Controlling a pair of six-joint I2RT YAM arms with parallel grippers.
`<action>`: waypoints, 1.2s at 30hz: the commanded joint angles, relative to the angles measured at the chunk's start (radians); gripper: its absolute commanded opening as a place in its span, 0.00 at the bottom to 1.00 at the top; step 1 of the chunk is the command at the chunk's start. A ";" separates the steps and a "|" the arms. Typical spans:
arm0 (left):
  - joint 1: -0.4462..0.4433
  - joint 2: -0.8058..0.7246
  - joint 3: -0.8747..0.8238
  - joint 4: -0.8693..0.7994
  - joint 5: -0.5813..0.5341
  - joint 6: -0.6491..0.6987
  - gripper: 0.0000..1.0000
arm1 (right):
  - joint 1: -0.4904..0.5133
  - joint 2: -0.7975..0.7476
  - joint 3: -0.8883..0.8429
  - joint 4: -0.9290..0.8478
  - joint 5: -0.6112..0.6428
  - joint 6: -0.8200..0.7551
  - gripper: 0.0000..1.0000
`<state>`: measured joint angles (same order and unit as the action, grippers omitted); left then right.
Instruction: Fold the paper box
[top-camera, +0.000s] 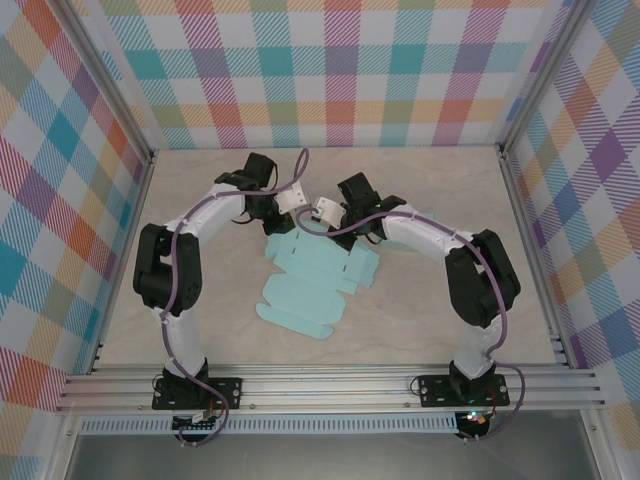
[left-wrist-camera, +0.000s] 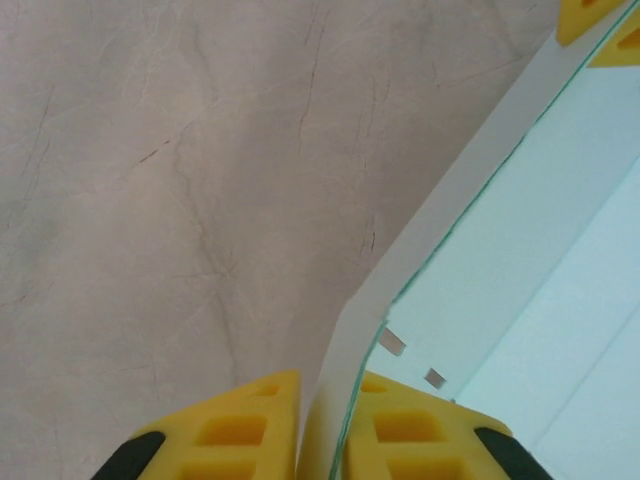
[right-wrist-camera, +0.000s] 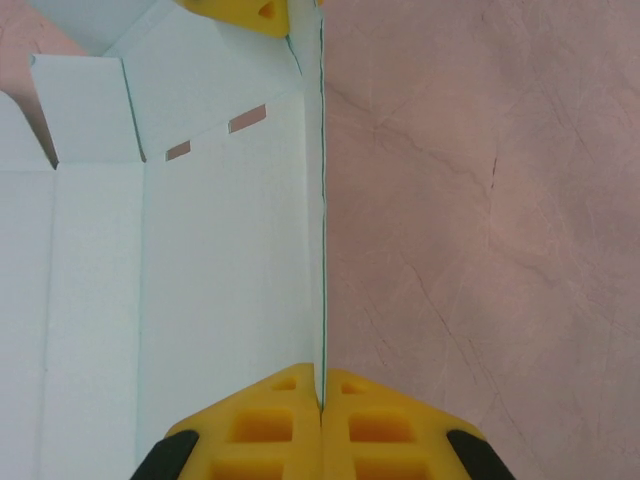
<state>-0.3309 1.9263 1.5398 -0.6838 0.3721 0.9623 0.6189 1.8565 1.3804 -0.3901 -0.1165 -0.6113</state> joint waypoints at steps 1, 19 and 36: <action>-0.027 0.011 0.014 -0.001 -0.006 -0.005 0.12 | 0.004 0.012 0.026 0.004 -0.035 0.019 0.00; -0.084 -0.169 -0.224 0.307 -0.176 -0.122 0.00 | -0.087 -0.337 -0.201 0.166 0.004 0.411 0.49; -0.174 -0.352 -0.336 0.368 -0.396 -0.453 0.00 | -0.250 -0.412 -0.185 -0.059 -0.135 0.993 0.63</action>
<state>-0.4850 1.6135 1.2083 -0.3248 0.0441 0.6151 0.3725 1.4055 1.1683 -0.4004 -0.1848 0.3241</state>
